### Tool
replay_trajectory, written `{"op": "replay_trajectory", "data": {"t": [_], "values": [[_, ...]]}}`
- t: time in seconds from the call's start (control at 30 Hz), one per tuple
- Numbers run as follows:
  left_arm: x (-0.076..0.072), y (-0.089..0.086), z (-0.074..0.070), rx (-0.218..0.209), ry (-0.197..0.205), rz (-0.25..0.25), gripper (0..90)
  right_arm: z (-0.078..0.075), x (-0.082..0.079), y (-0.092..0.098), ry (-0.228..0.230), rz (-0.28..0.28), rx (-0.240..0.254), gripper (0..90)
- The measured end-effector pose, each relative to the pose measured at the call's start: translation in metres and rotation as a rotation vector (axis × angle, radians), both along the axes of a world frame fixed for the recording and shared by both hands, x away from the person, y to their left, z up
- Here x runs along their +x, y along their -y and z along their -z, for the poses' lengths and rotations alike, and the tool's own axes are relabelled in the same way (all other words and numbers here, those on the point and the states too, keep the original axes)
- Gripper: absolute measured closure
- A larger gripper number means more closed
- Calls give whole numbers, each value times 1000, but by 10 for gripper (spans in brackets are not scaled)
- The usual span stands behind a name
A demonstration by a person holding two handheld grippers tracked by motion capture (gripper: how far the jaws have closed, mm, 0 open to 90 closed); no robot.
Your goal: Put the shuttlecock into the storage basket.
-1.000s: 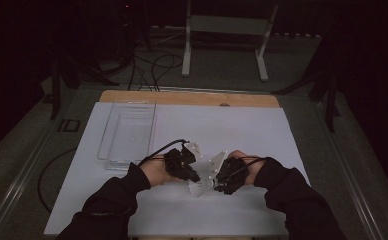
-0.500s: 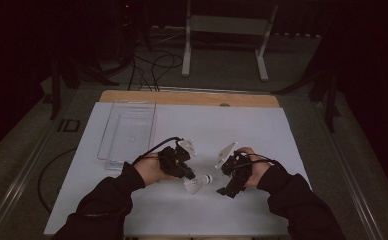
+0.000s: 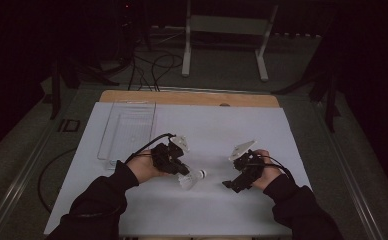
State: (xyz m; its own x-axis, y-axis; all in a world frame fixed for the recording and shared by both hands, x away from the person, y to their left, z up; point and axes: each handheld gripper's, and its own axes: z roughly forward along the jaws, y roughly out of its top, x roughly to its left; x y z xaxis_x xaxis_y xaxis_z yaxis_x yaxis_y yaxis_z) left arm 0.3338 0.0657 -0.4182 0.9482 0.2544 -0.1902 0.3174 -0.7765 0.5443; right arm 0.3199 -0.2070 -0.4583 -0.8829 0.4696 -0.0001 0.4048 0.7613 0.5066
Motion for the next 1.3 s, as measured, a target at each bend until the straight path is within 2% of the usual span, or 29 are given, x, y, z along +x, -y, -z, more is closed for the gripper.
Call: {"op": "replay_trajectory", "data": {"t": [0.2, 0.37, 0.6, 0.83, 1.13, 1.27, 1.3], "values": [[0, -7, -4, 5, 9, -15, 900, 4, -5, 8, 19, 10, 25, 83], [2, -14, -10, -6, 20, -31, 900, 6, -11, 23, 53, 54, 93, 84], [6, -27, -22, -21, 37, -65, 900, 9, -15, 32, 84, 88, 82, 85], [11, -42, -32, -31, 56, -103, 900, 11, -17, 39, 91, 110, 90, 85], [17, -60, -45, -18, 85, -153, 900, 11, -21, 44, 122, 114, 93, 85], [19, -69, -52, -16, 100, -177, 900, 13, -21, 47, 95, 124, 92, 85], [20, -72, -53, -17, 105, -184, 900, 14, -21, 48, 102, 127, 86, 85]]}}
